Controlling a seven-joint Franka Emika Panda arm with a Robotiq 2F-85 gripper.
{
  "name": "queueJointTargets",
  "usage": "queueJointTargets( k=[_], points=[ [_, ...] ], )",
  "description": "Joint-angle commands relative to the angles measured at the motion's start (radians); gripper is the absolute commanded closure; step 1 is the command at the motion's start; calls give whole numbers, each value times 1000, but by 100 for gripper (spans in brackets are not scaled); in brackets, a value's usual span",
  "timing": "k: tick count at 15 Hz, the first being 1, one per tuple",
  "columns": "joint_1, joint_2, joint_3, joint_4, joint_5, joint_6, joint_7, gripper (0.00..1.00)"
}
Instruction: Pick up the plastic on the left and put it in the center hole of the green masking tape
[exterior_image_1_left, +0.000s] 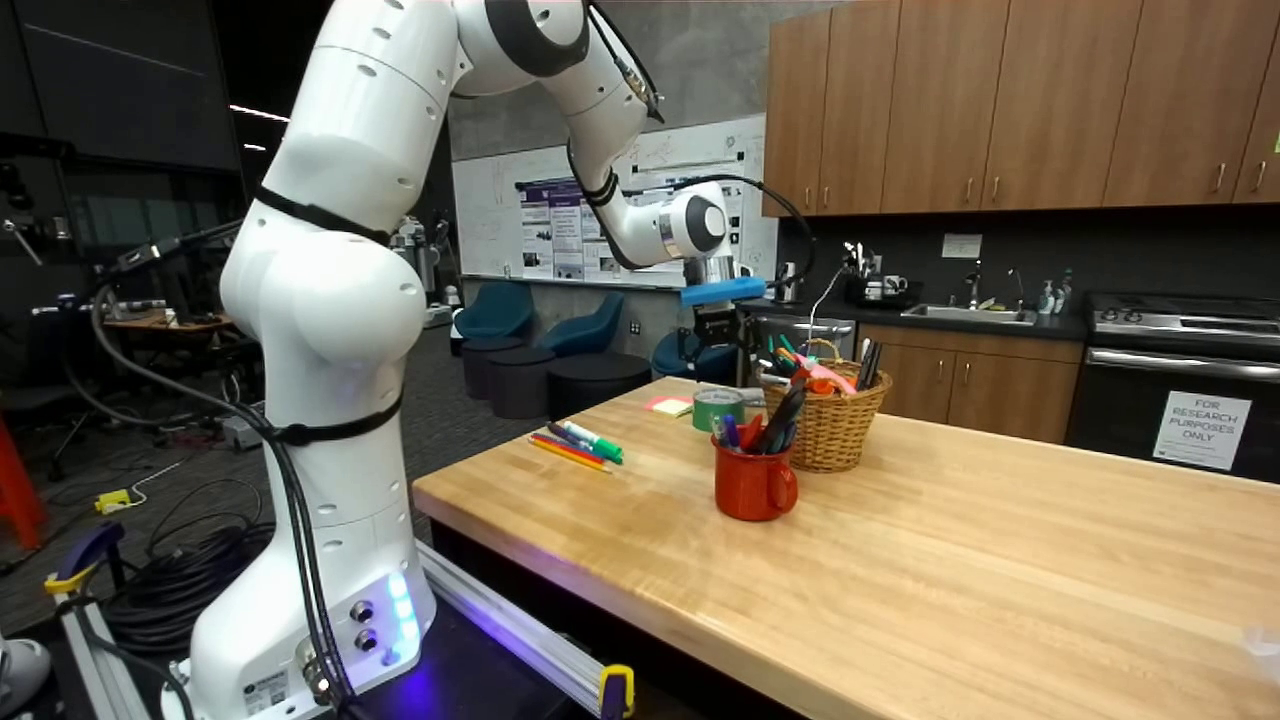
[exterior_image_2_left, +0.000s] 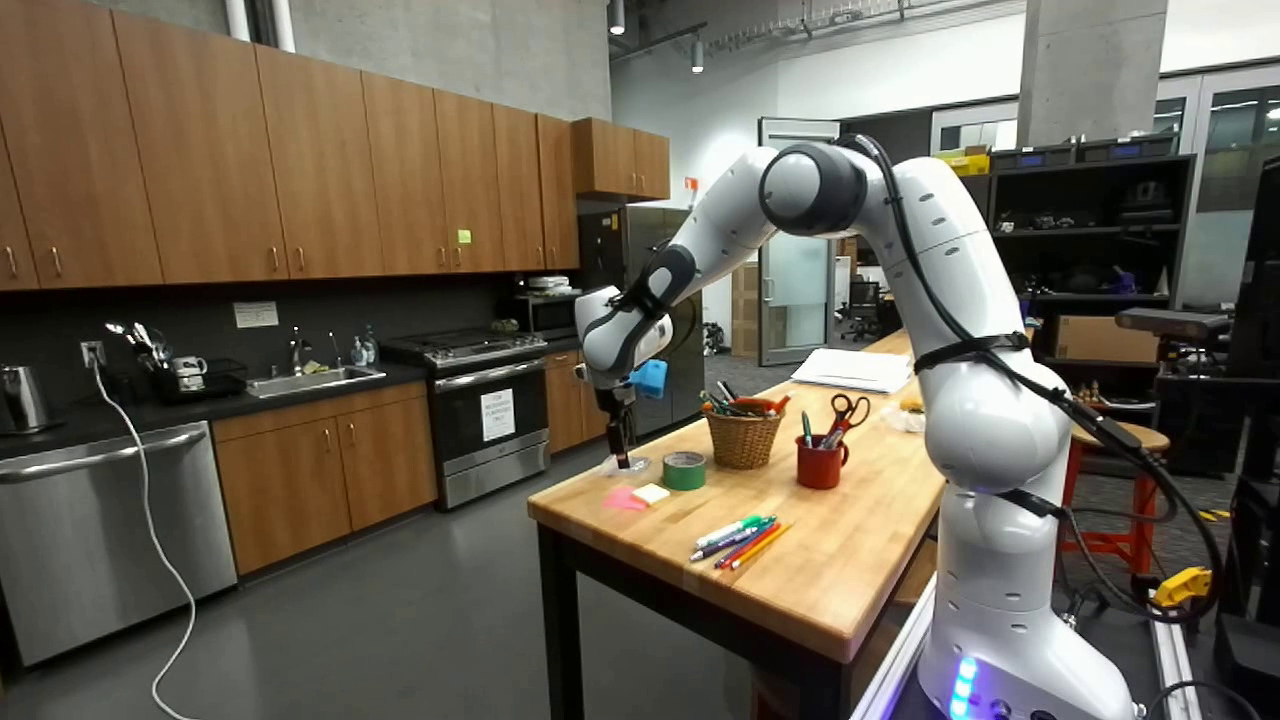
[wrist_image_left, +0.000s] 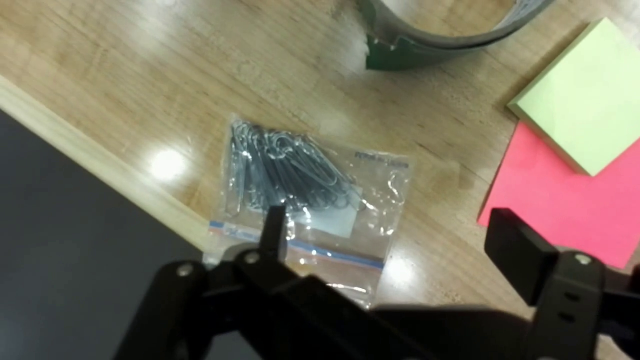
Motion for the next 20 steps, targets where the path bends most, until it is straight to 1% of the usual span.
queueJointTargets(
  k=[1, 9, 20],
  points=[
    [25, 11, -14, 22, -51, -17, 31, 0],
    [38, 58, -33, 55, -117, -31, 84, 0],
    [39, 120, -41, 120, -120, -51, 94, 0]
  ],
)
